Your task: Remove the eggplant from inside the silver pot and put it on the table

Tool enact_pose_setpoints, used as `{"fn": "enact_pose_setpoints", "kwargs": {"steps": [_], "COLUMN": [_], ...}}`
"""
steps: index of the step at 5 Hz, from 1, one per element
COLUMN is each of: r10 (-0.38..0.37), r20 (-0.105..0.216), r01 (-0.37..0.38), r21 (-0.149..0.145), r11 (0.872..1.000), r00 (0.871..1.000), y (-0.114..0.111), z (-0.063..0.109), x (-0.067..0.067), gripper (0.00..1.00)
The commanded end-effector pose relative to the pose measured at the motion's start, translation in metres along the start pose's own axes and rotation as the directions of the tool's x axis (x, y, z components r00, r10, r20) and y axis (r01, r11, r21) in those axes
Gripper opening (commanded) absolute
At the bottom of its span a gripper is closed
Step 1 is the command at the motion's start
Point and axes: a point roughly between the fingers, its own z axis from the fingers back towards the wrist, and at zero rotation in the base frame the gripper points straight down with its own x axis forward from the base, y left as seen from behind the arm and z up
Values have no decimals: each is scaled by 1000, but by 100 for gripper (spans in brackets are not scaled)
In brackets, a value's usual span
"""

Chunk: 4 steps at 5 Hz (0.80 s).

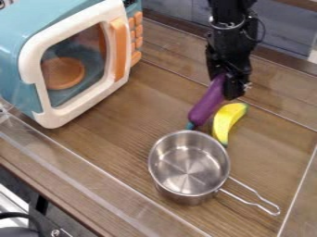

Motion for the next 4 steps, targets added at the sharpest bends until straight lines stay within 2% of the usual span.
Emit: {"fn": "enact_pose_setpoints", "kwargs": {"steps": [1, 2, 3, 4], "r10": [-60, -112, -148, -90], "r20": [43, 55, 74, 62], "r01": [60, 112, 147, 89], "r21": [12, 5, 12, 27], "r11": [998, 994, 989, 996], "r00": [997, 992, 986, 994], "y": [11, 18, 16, 16], "z": [8, 6, 10, 27], "x": [0, -5, 9, -1], "gripper": [0, 0, 0, 0]}}
